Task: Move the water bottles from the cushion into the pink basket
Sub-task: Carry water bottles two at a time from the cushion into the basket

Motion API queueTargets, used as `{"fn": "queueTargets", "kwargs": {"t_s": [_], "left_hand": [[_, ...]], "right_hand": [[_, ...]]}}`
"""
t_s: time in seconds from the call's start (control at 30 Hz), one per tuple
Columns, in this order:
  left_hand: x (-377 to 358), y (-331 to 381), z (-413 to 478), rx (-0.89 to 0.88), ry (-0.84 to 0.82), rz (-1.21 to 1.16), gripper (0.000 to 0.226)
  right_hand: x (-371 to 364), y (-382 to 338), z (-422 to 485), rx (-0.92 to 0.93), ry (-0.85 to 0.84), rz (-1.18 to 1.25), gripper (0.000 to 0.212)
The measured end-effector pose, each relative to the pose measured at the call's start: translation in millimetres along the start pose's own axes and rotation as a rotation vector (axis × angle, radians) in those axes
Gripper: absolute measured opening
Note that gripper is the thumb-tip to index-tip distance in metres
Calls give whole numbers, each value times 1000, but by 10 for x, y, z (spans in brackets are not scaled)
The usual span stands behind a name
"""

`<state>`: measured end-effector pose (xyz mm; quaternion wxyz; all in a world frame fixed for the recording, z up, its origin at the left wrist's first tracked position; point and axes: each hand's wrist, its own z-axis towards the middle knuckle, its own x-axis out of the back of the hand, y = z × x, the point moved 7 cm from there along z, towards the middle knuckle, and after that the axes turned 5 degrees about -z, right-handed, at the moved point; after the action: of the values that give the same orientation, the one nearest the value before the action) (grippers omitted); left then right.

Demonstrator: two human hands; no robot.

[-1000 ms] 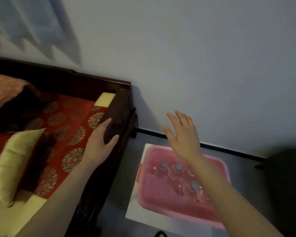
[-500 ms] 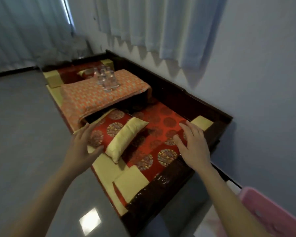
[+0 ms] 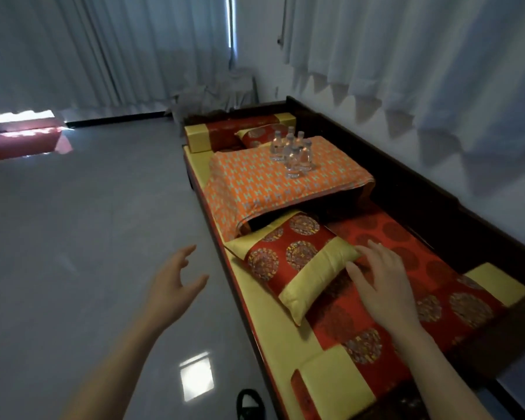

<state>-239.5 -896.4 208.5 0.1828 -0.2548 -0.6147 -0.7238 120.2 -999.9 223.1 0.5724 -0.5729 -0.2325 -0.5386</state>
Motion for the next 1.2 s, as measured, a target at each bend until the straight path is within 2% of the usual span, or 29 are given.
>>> {"fn": "queueTargets", "kwargs": {"t_s": [0.23, 0.37, 0.67, 0.83, 1.0, 1.2], "left_hand": [[70, -176, 1477, -37, 20, 79, 65], [53, -240, 2301, -54, 21, 89, 65], [46, -700, 3604, 12, -19, 57, 65], [102, -897, 4532, -56, -57, 45, 62], [108, -1203, 5420, -73, -169, 15, 63], [-19, -1402, 6468, -85, -268, -23, 63]], "right_hand": [[-607, -204, 1195, -34, 25, 46, 44], [-875, -375, 1988, -29, -14, 24, 47], [-1425, -728, 3231, -18, -46, -46, 51], [-1801, -914, 3877, -83, -3, -55, 48], [-2145, -1117, 4387, -199, 24, -76, 49], [-2444, -1378, 4961, -319, 60, -65, 58]]}}
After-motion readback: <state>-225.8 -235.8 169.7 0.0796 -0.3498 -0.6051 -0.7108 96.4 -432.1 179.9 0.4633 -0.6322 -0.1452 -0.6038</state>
